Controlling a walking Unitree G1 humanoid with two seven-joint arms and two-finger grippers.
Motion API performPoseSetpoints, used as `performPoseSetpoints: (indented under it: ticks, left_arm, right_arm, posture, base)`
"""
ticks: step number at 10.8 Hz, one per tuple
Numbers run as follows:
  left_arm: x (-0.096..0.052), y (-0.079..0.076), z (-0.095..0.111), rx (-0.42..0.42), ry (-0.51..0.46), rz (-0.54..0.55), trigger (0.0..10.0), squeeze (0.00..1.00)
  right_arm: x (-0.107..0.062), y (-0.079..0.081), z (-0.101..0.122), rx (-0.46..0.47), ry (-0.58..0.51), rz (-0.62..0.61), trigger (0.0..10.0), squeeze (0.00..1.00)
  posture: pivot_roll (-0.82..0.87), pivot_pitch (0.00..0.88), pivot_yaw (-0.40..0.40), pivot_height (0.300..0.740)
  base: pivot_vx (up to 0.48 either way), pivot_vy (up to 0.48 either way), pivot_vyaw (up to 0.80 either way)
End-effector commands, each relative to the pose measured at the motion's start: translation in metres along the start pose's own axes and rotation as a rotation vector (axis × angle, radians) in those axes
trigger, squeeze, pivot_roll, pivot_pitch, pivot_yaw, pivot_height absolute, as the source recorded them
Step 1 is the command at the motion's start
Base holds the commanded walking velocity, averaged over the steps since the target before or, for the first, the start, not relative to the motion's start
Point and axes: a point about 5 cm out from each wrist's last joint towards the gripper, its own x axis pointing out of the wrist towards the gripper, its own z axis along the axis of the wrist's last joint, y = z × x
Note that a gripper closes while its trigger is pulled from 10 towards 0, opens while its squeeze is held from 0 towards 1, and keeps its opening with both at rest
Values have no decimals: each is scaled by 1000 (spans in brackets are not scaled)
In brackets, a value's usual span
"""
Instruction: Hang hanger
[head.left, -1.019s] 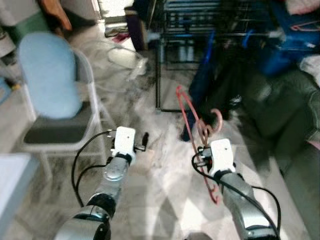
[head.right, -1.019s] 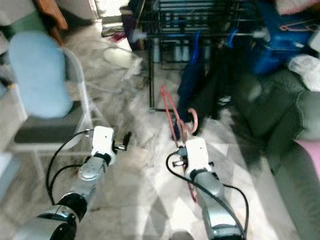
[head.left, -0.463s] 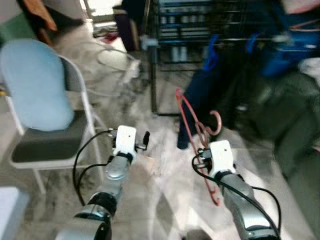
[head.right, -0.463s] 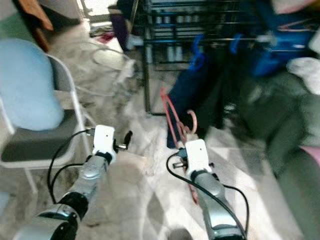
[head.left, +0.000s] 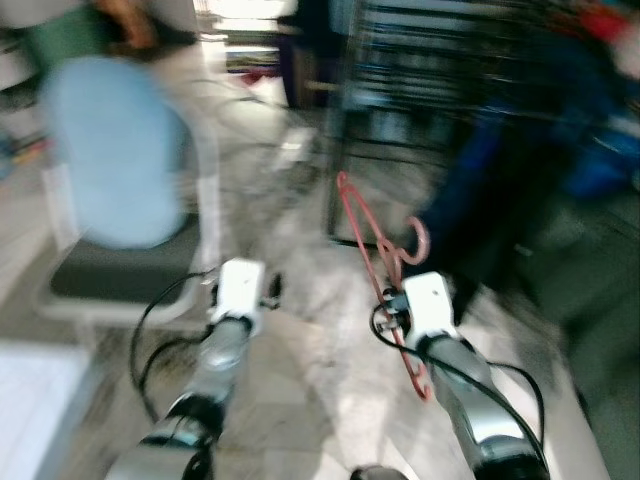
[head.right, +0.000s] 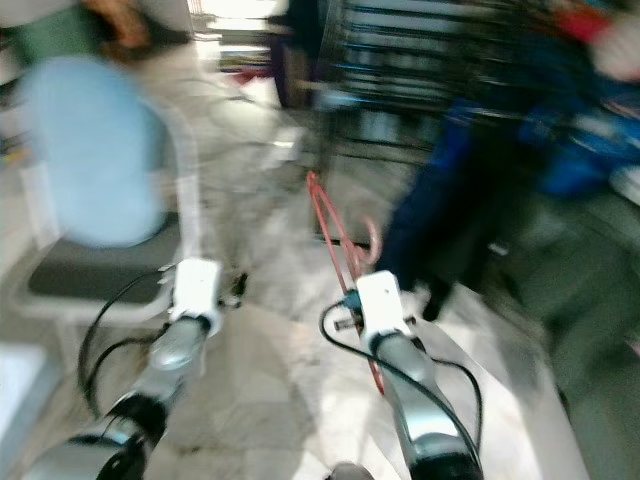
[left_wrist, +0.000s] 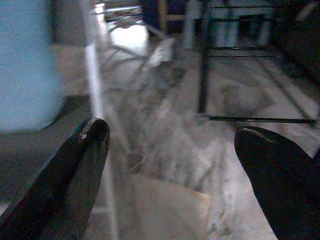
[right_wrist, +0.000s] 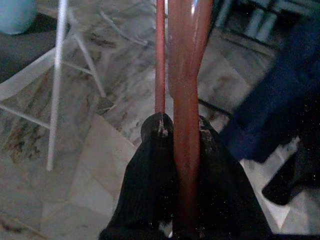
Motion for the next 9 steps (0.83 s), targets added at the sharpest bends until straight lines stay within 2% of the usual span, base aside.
performPoseSetpoints:
  ticks: [1, 2, 3, 4, 5, 6, 9]
  left_arm:
    - [-2, -2, -2, -5, -4, -10, 10000, 0]
    - [-9, 10, -10, -16, 4, 28, 10000, 0]
    - [-12, 19, -13, -18, 3, 47, 10000, 0]
    - [-14, 20, -16, 5, 12, 40, 10000, 0]
    - [-17, 20, -17, -10, -7, 13, 10000, 0]
    - [-17, 18, -17, -6, -6, 5, 10000, 0]
    - [-10, 9, -7, 6, -32, -63, 10000, 0]
  right_arm:
    - [1, -7, -3, 11, 12, -45, 10000, 0]
    - [8, -21, -16, 57, 86, -164, 10000, 0]
    - [9, -29, -21, 37, 102, -206, 10000, 0]
    - [9, -34, -27, 70, 122, -233, 10000, 0]
    - [5, -40, -39, 103, 157, -286, 10000, 0]
    - [4, -40, -42, 122, 161, -306, 10000, 0]
    - [6, -38, -44, 136, 153, -315, 10000, 0]
  posture:
    - [-106, 41, -57, 740]
    - [-50, 36, -74, 740]
    - [-44, 33, -81, 740]
    - [-29, 37, -83, 740]
    - [-17, 33, -79, 740]
    - [-21, 35, -71, 740]
    - [-68, 65, -21, 740]
  base:
    - [0, 0, 0]
    - [0, 0, 0]
    - [0, 0, 0]
    - [0, 0, 0]
    - [0, 0, 0]
    - [0, 0, 0]
    - [320, 0, 0]
